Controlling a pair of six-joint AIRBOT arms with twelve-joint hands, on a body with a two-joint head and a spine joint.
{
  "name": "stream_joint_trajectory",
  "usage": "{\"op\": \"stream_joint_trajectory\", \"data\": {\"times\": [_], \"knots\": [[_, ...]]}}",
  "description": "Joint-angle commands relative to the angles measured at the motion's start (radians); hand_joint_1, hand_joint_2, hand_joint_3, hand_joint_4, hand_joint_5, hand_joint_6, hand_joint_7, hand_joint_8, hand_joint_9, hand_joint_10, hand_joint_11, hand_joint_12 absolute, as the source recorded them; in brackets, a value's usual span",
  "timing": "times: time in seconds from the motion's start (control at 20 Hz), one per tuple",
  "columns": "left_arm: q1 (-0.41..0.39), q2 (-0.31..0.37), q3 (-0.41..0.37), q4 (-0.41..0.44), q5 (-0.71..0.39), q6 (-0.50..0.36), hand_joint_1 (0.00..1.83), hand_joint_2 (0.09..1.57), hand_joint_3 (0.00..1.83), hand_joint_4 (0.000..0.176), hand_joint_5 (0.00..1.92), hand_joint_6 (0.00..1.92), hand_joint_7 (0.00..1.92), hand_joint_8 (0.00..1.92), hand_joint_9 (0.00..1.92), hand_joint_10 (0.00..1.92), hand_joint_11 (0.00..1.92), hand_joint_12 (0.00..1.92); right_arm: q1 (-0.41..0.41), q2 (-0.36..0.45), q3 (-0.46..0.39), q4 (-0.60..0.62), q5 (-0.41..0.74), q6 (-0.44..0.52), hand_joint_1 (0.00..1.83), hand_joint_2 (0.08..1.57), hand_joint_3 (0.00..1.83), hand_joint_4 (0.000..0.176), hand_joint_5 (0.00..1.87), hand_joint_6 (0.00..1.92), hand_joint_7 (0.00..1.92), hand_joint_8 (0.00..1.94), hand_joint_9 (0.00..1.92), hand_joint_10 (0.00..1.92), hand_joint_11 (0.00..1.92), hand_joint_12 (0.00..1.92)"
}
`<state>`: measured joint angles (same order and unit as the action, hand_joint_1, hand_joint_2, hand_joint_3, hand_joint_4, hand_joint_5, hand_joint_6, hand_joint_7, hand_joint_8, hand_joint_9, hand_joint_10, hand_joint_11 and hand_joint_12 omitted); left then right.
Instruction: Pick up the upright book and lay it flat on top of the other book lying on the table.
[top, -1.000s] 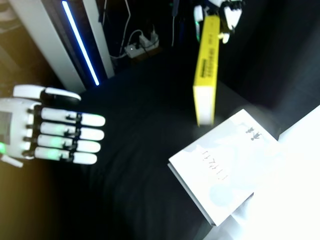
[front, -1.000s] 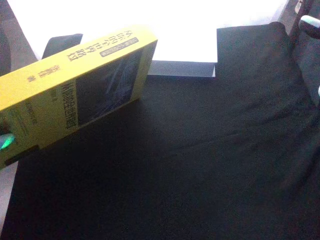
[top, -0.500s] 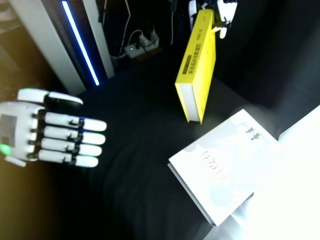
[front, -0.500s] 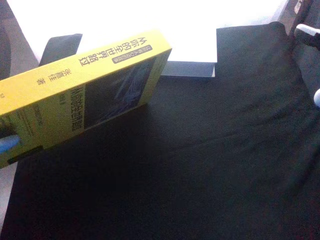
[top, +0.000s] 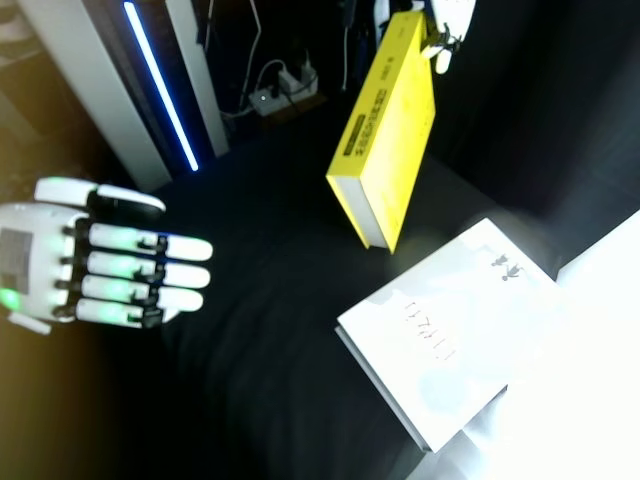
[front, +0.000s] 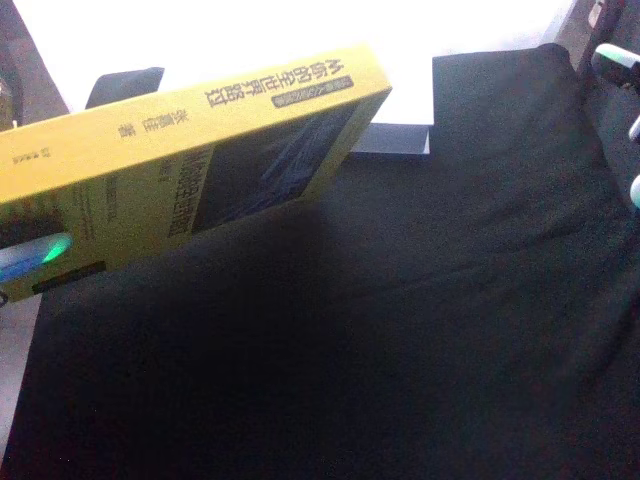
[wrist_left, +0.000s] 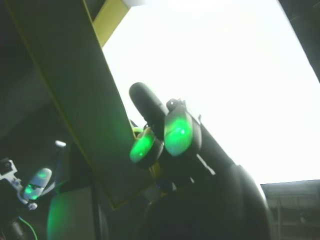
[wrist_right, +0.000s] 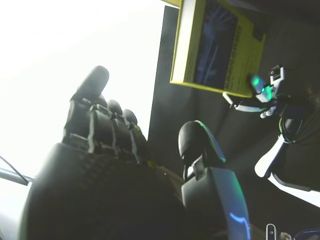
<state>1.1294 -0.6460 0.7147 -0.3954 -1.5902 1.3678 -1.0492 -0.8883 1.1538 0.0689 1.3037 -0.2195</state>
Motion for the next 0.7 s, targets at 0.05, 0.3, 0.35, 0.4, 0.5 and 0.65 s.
{"op": "stream_joint_trajectory", "data": {"times": [0.05, 0.3, 0.35, 0.4, 0.5, 0.65], "knots": [[-0.033, -0.006, 0.015, 0.027, -0.141, -0.003, 1.14, 1.29, 0.01, 0.0, 1.11, 1.92, 1.39, 1.92, 1.58, 1.92, 1.6, 1.92, 0.016, 0.009, 0.006, 0.027, 0.121, 0.004, 0.41, 1.4, 0.0, 0.0, 0.0, 0.0, 0.0, 0.0, 0.0, 0.0, 0.0, 0.82], [-0.088, -0.019, 0.022, 0.096, -0.141, 0.007, 1.17, 1.3, 0.0, 0.0, 1.14, 1.92, 1.44, 1.92, 1.62, 1.92, 1.66, 1.92, 0.06, 0.008, 0.009, -0.004, 0.121, 0.004, 0.39, 1.39, 0.0, 0.0, 0.0, 0.0, 0.0, 0.0, 0.0, 0.0, 0.0, 0.0], [-0.099, -0.02, 0.022, 0.111, -0.141, 0.01, 1.16, 1.29, 0.0, 0.0, 1.17, 1.92, 1.45, 1.92, 1.63, 1.92, 1.67, 1.92, 0.076, 0.007, 0.012, -0.012, 0.121, 0.004, 0.41, 1.38, 0.0, 0.0, 0.0, 0.0, 0.0, 0.0, 0.0, 0.0, 0.0, 0.0], [-0.109, -0.022, 0.022, 0.127, -0.138, 0.017, 1.14, 1.29, 0.0, 0.0, 1.2, 1.92, 1.49, 1.92, 1.66, 1.92, 1.7, 1.92, 0.108, 0.005, 0.017, -0.028, 0.121, 0.004, 0.5, 1.34, 0.0, 0.0, 0.0, 0.0, 0.0, 0.0, 0.0, 0.0, 0.0, 0.0], [-0.119, -0.025, 0.023, 0.13, -0.123, 0.028, 1.15, 1.29, 0.0, 0.0, 1.22, 1.92, 1.5, 1.92, 1.67, 1.92, 1.71, 1.92, 0.153, -0.001, 0.022, -0.06, 0.116, 0.004, 0.62, 1.3, 0.0, 0.0, 0.0, 0.0, 0.0, 0.0, 0.0, 0.0, 0.0, 0.0], [-0.138, -0.037, 0.035, 0.13, -0.085, 0.032, 1.19, 1.28, 0.0, 0.0, 1.19, 1.92, 1.46, 1.92, 1.62, 1.92, 1.66, 1.92, 0.276, -0.032, 0.04, -0.162, 0.043, 0.004, 0.8, 1.19, 0.0, 0.013, 0.0, 0.0, 0.0, 0.0, 0.0, 0.0, 0.0, 0.0]]}}
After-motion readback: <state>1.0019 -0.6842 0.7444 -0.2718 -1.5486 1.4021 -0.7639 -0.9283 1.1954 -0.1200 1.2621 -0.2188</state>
